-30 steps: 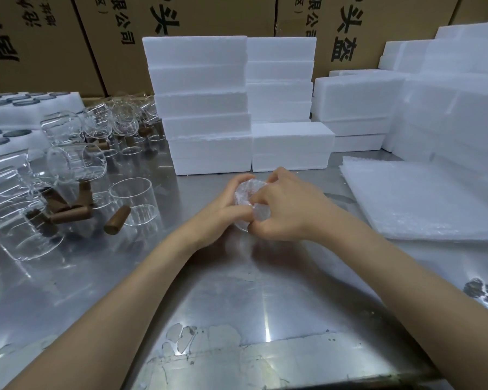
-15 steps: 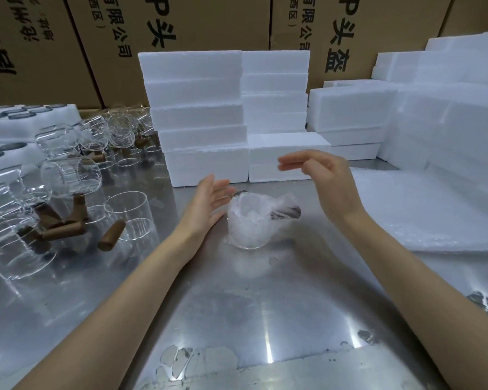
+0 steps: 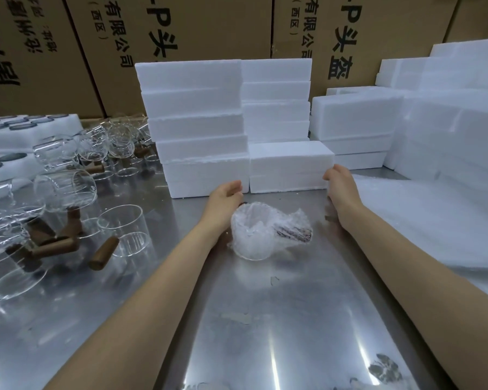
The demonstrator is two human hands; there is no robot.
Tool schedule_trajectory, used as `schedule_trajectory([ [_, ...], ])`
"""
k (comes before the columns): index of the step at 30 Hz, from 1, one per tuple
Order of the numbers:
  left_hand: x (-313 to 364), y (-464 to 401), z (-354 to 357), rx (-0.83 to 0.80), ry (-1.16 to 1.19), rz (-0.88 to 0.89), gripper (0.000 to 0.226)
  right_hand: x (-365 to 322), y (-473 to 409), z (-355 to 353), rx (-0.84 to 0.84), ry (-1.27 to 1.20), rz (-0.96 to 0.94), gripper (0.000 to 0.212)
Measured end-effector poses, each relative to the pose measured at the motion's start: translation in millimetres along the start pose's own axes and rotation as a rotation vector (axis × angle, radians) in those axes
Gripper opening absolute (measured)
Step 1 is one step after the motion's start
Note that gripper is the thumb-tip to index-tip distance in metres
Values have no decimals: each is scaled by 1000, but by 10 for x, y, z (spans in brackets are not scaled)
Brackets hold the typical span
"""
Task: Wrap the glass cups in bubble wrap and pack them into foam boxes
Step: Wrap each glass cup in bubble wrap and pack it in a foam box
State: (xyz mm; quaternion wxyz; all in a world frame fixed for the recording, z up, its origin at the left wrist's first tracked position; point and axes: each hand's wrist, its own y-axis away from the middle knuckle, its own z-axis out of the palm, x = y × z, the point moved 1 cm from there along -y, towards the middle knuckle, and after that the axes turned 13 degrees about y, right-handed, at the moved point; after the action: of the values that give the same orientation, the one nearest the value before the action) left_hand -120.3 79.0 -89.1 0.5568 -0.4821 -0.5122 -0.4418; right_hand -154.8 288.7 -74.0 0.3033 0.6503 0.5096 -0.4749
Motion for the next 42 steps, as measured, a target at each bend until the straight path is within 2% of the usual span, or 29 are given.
schedule_trajectory([
  [11,2,-170,98,-82,-137,-43,47,25,-94,2,4,-9,11,12],
  [23,13,-100,107,-118,-25,-44,40,81,-24,-41,35,41,58,37],
  [26,30,0,84,-147,-37,-39,40,103,102,-77,29,46,62,32],
  [29,43,111,57,-155,-27,-29,38,146,230,-108,40,81,53,38],
  [34,68,329,-56,-186,-93,72,40,186,411,-183,-1,95,4,45],
  [39,60,517,-233,-209,-182,159,30,238,589,-236,-15,125,-5,43],
  [42,49,600,-361,-241,-251,164,36,230,671,-237,-12,140,-4,45],
])
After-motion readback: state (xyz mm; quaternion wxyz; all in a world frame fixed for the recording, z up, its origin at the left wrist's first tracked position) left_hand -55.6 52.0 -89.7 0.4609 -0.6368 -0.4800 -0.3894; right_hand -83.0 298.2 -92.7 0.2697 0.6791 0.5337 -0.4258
